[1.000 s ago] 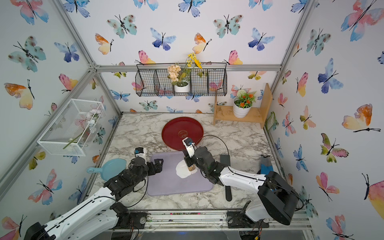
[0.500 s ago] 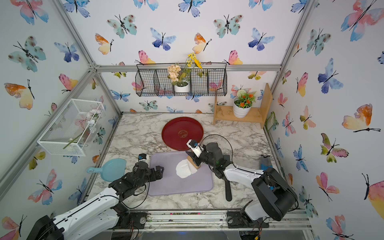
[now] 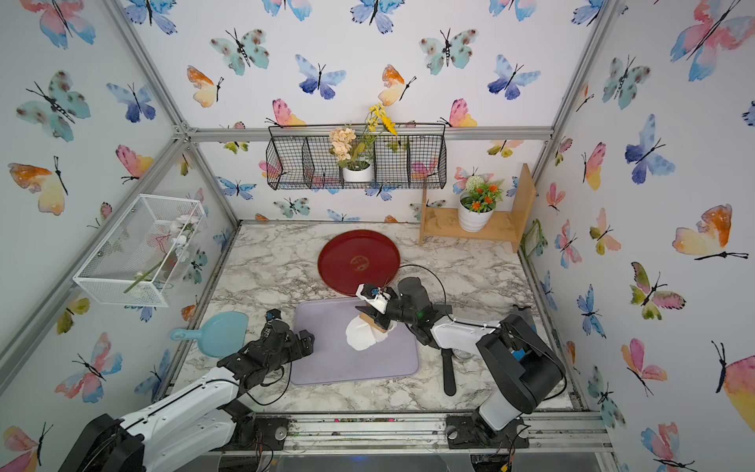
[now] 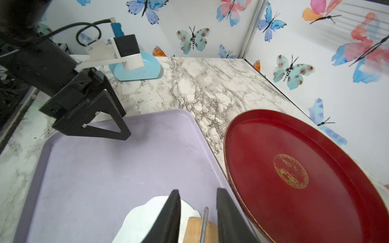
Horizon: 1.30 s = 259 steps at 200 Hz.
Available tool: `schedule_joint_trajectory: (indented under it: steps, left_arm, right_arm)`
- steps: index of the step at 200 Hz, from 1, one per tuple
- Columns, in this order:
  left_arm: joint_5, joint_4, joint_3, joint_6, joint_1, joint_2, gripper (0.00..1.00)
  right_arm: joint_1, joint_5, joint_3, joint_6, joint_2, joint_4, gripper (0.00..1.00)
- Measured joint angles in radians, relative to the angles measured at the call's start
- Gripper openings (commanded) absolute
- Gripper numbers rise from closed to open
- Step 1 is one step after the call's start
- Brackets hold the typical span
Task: Roll out the dumpling wrappers from the dough
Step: Flatten out the dough on the work surface.
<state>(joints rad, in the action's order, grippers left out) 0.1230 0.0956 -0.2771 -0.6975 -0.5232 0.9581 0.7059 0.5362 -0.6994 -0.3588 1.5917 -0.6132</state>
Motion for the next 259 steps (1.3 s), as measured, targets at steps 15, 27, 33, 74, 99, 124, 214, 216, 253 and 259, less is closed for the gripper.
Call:
schedule_joint_trajectory:
  steps: [15,27,33,74,99,124,214,216,253,259]
  left_arm:
    - [-0.018,-0.018,-0.002,0.000,0.007,0.023,0.92]
    - [-0.024,-0.035,-0.003,0.001,0.007,0.042,0.90]
    - [-0.029,-0.042,-0.006,0.001,0.007,0.051,0.90]
    - [-0.040,-0.091,-0.018,0.000,0.012,0.099,0.89]
    - [-0.042,-0.099,-0.020,0.001,0.013,0.109,0.89]
    - [-0.042,-0.100,-0.020,0.001,0.014,0.109,0.89]
    - [-0.043,-0.103,-0.020,0.001,0.021,0.109,0.90]
    - [-0.043,-0.103,-0.020,0.001,0.021,0.109,0.90]
    - [-0.043,-0.104,-0.020,0.002,0.025,0.111,0.90]
    - [-0.043,-0.104,-0.020,0.001,0.025,0.111,0.90]
  right_arm:
    - [-0.001,0.035,0.001,-0.015,0.000,0.001,0.02]
    - [0.000,0.059,0.001,-0.023,0.000,0.003,0.02]
    - [0.000,0.068,0.002,-0.027,0.000,0.005,0.02]
    - [0.016,0.074,0.006,-0.043,0.000,0.015,0.02]
    - [0.033,0.062,0.011,-0.046,0.000,0.021,0.02]
    - [0.061,0.036,0.016,-0.045,0.003,0.008,0.02]
    - [0.134,-0.052,0.073,-0.033,-0.009,-0.074,0.01]
    - [0.137,-0.052,0.075,-0.032,-0.011,-0.074,0.01]
    - [0.159,-0.061,0.102,-0.020,-0.040,-0.073,0.01]
    - [0.160,-0.066,0.103,-0.015,-0.043,-0.073,0.01]
